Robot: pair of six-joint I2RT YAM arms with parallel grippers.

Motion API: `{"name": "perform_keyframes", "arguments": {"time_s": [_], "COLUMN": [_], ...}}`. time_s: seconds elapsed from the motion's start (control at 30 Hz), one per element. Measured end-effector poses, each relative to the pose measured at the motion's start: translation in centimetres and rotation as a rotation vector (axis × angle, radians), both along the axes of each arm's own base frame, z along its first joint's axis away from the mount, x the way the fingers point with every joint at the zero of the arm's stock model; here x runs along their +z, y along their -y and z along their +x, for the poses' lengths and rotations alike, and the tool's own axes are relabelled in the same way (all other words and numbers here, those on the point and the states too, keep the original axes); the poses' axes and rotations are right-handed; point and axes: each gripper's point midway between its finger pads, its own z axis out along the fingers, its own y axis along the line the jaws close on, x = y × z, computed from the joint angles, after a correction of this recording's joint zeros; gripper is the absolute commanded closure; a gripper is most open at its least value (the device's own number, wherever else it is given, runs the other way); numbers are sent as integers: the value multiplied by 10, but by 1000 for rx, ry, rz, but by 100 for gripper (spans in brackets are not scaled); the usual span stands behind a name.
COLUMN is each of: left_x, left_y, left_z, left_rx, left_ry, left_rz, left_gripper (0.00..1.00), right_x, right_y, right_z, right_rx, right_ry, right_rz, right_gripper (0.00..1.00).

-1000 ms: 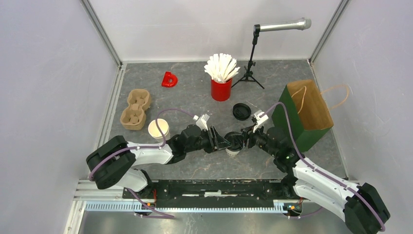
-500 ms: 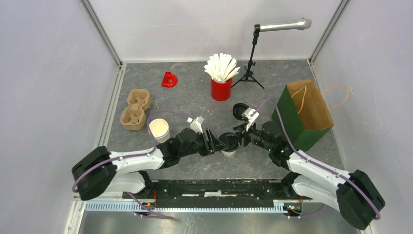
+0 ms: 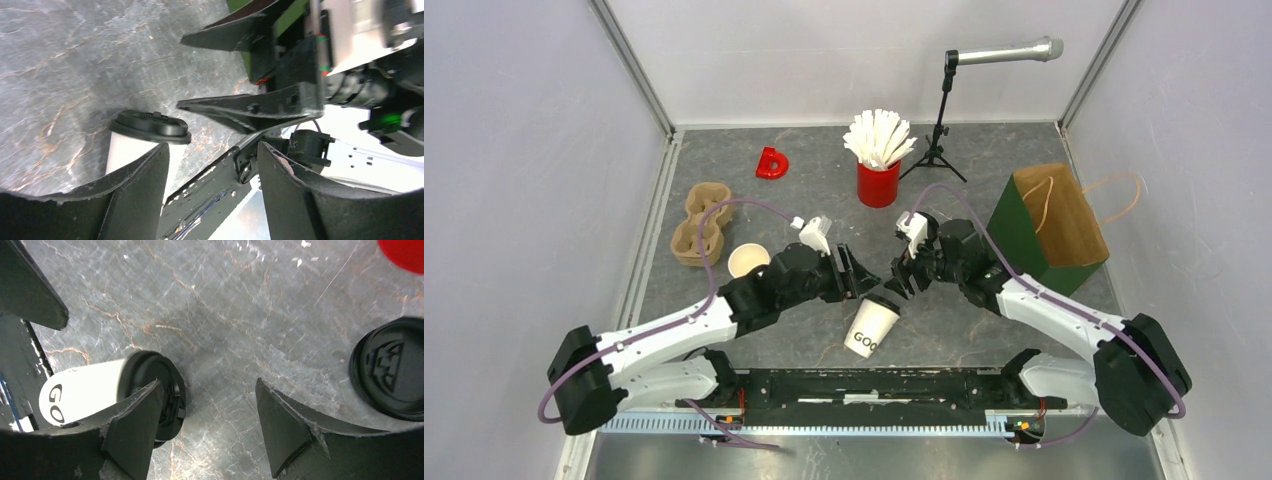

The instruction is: Pack the takeout coffee

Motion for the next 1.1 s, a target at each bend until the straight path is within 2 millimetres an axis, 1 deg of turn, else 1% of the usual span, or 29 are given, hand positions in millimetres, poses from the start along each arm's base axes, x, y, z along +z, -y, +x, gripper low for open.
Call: {"name": "perform_keyframes", "arguments": {"time_s": [0.13,0.2,0.27,0.37,0.47,0.6,0.67,0.8,0.9,1.0,1.07,1.1], "left_x": [-1,-6,-13,-21,-32,-43,-43,-45,-52,-64,-70,-72], "left_y": [-14,-21,-26,-31,-37,-43,-43,-41,-42,-43,-45,-46], "left_z": [-2,-3,-5,-9,-18,-24,-26,-30,-33,-34,-33,-31], "left_rx": [25,31,31,20,-8,-18,-28,-56,-68,-78,-76,-72], "left_ry": [3,-1,-11,-23,-40,-64,-69,-79,-96,-129,-149,-161], "left_rz": [36,69,102,128,147,179,179,179,187,205,212,214], "left_gripper": [28,28,27,26,25,26,26,25,26,27,27,27], "right_x": [23,28,30,31,21,6,4,8,7,-3,-7,-5], "right_y": [-2,-1,-1,-1,1,4,3,0,-2,-1,1,1], "right_z": [7,6,1,-14,-32,-43,-44,-46,-48,-46,-47,-48], "right_rx": [-4,-4,5,51,105,130,134,165,202,192,153,139], "right_ry": [27,29,21,9,-6,-24,-33,-22,2,-42,-92,-109], "right_rz": [4,8,16,48,67,67,69,85,80,41,34,45], "right_gripper": [26,25,21,17,15,16,16,14,18,21,19,14]}}
